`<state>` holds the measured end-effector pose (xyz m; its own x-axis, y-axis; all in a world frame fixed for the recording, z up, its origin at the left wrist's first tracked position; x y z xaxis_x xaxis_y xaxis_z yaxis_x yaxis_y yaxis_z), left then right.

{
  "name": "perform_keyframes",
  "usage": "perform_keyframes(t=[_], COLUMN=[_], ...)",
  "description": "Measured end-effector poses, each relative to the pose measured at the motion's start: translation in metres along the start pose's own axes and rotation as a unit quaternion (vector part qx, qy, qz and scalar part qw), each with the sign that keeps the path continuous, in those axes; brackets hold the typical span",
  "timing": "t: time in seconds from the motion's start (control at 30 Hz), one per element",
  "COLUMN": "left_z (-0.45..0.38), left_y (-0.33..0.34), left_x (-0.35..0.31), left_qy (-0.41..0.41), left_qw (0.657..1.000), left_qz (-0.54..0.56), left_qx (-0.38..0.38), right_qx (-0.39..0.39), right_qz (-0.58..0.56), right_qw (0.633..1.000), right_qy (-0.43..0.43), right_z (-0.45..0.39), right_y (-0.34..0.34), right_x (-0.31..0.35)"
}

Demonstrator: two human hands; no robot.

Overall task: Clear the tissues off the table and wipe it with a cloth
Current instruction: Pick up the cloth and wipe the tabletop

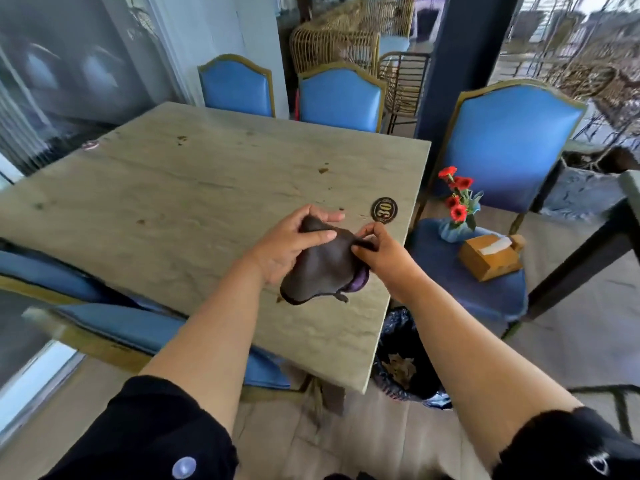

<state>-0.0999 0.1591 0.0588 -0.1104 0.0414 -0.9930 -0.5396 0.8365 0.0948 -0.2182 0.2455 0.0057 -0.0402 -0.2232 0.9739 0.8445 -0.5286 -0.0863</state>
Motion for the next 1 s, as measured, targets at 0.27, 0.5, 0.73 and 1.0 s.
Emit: perform_keyframes(t=[0.27,0.5,0.73,1.0], left_z=[0.027,0.035,0.005,0.025], left_y=[-0.031,-0.045,-0.132,-0.178], left_x=[0.063,0.139,0.135,0.192], left_qy=[-0.184,-0.28,-0.176,-0.349], left_qw=[0.983,0.953,0.837,0.742], left_qz=[-0.015,-0.119,-0.512,-0.573], left_qx=[0.003,0.009,-0.076,0.001], right_qx=[-0.113,-0.134,-0.205,-0.07], right_qz=[0.111,0.282,0.511,0.61], right_qw=[0.987,0.946,0.834,0.786], right_qy=[0.011,0.083,0.017,0.077], right_z=[0.012,-0.002,0.005,-0.032], right_y=[0.002,0.011,0.053,0.098], right_x=[-0.018,-0.079,-0.088,-0.126])
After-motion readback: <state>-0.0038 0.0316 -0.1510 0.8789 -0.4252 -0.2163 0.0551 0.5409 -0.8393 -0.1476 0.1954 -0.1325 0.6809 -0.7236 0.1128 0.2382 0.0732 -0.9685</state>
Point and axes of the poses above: each hand's wrist, its own z-axis away from the middle knuckle, its own y-axis out of the palm, x = y × z, the point moved 8 cm from there along -z, towards the middle knuckle, and after that the axes turned 6 degrees about y, right-handed, at the moved point
